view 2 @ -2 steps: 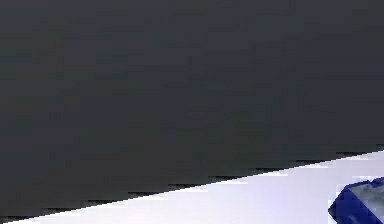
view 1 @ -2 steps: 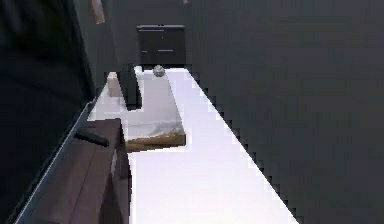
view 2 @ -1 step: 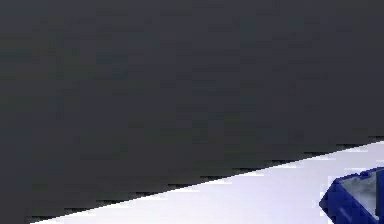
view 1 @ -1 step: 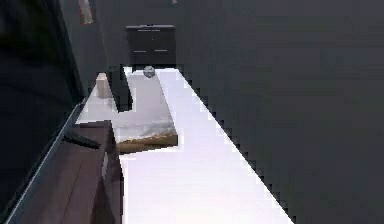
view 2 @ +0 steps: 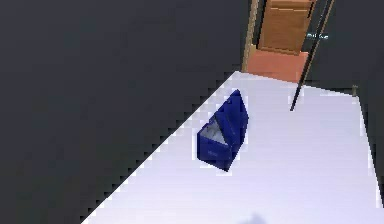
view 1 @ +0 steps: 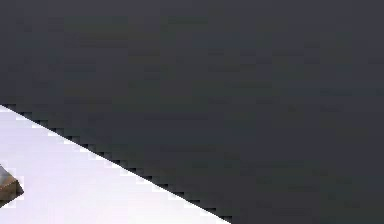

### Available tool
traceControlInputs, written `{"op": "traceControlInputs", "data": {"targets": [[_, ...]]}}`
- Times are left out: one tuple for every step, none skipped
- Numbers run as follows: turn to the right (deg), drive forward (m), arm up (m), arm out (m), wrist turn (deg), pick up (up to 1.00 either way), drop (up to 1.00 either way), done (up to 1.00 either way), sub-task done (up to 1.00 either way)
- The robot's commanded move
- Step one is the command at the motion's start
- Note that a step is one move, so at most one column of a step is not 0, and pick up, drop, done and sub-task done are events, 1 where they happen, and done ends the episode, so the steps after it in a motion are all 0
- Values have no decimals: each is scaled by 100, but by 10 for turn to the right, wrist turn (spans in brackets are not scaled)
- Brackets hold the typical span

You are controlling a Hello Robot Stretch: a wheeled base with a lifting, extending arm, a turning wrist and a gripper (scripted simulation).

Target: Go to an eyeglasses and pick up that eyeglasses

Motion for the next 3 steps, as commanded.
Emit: {"op": "traceControlInputs", "data": {"targets": [[30,0,0,0,0,0,0,0,0],[0,30,0,0,0,0,0,0,0],[-450,0,0,0,0,0,0,0,0]]}}
